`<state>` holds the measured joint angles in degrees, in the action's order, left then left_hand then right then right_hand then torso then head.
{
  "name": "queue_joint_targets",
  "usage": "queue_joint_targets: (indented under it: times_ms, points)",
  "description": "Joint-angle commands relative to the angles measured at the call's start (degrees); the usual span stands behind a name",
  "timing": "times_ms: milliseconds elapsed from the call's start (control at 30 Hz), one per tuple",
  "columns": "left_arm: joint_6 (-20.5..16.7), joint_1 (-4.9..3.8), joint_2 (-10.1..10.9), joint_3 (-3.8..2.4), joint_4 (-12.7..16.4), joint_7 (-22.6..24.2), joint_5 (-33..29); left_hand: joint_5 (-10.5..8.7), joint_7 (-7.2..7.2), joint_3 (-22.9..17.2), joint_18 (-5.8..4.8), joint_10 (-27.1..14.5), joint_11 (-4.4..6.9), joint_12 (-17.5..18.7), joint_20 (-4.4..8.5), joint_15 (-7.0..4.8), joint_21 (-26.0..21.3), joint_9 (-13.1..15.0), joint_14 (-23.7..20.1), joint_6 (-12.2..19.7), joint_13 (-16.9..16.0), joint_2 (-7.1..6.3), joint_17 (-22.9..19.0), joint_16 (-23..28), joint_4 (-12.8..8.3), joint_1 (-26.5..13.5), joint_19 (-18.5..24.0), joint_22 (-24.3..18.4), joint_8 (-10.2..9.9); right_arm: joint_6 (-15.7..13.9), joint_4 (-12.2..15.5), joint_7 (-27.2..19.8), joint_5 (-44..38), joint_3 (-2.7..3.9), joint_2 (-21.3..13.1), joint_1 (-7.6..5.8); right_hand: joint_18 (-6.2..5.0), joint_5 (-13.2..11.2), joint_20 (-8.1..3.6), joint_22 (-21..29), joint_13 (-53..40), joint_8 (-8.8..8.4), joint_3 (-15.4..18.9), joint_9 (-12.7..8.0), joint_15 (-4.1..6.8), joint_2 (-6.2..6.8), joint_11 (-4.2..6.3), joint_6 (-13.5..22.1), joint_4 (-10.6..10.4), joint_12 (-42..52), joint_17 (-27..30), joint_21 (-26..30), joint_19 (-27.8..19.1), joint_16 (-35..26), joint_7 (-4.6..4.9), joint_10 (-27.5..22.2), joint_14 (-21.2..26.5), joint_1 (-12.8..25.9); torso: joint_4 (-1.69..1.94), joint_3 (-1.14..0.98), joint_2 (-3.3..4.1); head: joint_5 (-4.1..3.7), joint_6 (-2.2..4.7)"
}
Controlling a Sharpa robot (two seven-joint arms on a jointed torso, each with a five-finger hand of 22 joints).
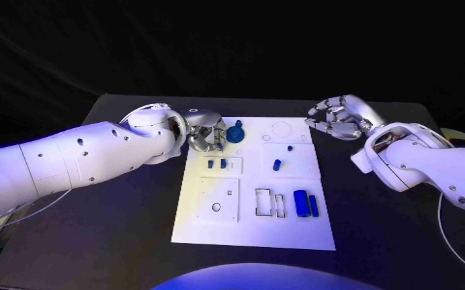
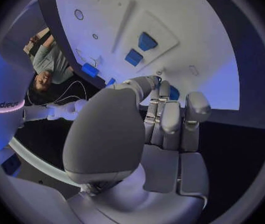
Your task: Assemble the parts on the task board
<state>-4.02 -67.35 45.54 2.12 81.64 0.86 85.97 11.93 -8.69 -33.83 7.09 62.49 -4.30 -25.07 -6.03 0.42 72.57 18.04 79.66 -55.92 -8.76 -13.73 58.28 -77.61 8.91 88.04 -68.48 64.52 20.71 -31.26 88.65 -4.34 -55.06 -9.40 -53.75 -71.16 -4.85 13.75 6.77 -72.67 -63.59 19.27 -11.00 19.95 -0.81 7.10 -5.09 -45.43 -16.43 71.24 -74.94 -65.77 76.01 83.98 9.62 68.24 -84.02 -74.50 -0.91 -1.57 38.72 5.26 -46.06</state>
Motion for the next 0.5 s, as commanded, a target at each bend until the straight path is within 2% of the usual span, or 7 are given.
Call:
queue_joint_targets:
  times_ms: [33, 500]
  points:
    - [2.1, -0.02, -0.2, -0.03, -0.4, -0.9, -0.3, 0.09, 0.10, 0.1, -0.40, 0.0, -0.20, 0.3, -0.17, 0.06, -0.2, 0.0, 0.0, -0.3, 0.0, 0.00, -0.1, 0.2, 0.1, -0.5, 0.4, -0.1, -0.1, 0.1, 0.0, -0.4, -0.3, 0.00, 0.1, 0.04, -0.89, 0.2, -0.19, -0.1, 0.0, 0.36, 0.2, 0.1, 0.24, -0.22, 0.15, 0.4, 0.1, -0.2, -1.0, 0.1, 0.0, -0.2, 0.12, -0.3, -2.7, -0.6, -0.03, -0.04, -0.01, 0.07, -0.08]
    - [3.0, 0.27, -1.5, 0.11, -1.7, -1.0, -0.2, 0.08, 0.13, 0.1, -0.38, 0.0, -0.19, 0.3, -0.18, 0.06, -0.2, 0.0, -0.1, -0.3, 0.0, -0.01, -0.3, 0.3, 0.1, -0.6, 0.5, -0.1, -0.1, 0.0, 0.0, -0.4, -0.3, 0.00, 0.0, 0.04, -0.89, 0.2, -0.19, -0.1, 0.0, 0.36, 0.2, 0.1, 0.24, -0.22, 0.15, 0.4, 0.1, -0.2, -1.0, 0.1, 0.0, -0.2, 0.12, -0.3, -2.7, -0.6, -0.05, -0.04, 0.00, 0.00, -0.23]
